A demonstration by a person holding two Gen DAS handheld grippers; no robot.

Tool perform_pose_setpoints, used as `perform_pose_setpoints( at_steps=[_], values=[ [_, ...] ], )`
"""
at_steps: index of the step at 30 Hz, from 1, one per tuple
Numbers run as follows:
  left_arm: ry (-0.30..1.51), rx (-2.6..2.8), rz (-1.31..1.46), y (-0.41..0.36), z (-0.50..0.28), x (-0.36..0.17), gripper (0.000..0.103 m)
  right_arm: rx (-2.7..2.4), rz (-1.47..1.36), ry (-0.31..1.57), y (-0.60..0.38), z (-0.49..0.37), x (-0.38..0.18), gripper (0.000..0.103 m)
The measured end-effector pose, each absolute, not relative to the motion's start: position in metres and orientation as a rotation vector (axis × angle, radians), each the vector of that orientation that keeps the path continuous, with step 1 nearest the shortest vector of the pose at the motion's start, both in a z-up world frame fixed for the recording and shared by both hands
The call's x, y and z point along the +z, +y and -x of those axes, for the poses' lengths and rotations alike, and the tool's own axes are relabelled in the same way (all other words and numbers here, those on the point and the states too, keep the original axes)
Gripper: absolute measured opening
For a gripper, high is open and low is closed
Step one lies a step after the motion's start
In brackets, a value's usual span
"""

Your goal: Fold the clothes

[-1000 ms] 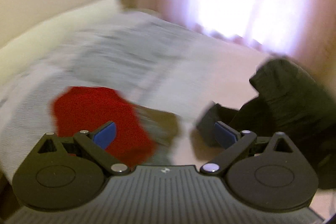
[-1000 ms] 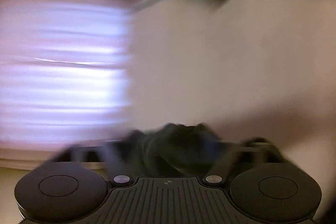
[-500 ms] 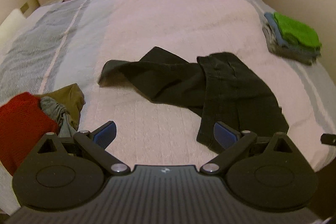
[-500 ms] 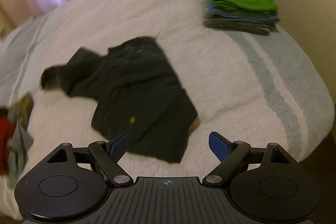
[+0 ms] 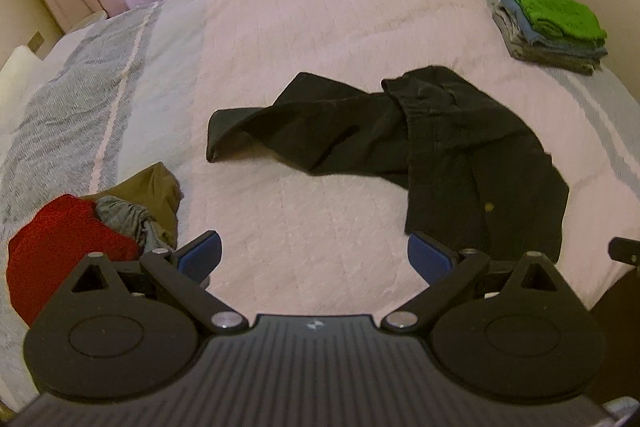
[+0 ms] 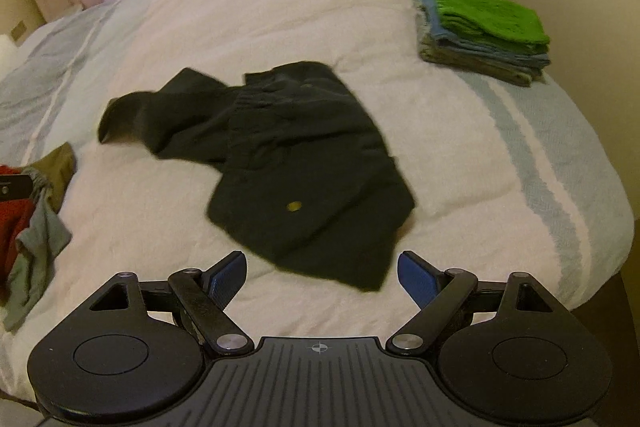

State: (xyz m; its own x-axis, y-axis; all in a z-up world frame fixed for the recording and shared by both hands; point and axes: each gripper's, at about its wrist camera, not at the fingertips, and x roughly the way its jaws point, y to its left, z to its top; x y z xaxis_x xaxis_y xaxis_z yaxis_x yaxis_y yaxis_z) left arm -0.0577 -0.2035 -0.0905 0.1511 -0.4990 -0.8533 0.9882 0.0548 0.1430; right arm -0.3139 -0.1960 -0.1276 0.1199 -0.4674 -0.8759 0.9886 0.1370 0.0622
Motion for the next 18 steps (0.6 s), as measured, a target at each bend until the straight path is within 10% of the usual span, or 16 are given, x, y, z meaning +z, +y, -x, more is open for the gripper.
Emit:
perform_pose_setpoints(
  at_steps=[18],
  values=[
    [0.727, -1.360, -0.882, -0.195, 0.012, -0.104, 0.098, -1.317, -0.778, 0.817, -0.167, 0.254, -0.130, 0.085]
  ],
)
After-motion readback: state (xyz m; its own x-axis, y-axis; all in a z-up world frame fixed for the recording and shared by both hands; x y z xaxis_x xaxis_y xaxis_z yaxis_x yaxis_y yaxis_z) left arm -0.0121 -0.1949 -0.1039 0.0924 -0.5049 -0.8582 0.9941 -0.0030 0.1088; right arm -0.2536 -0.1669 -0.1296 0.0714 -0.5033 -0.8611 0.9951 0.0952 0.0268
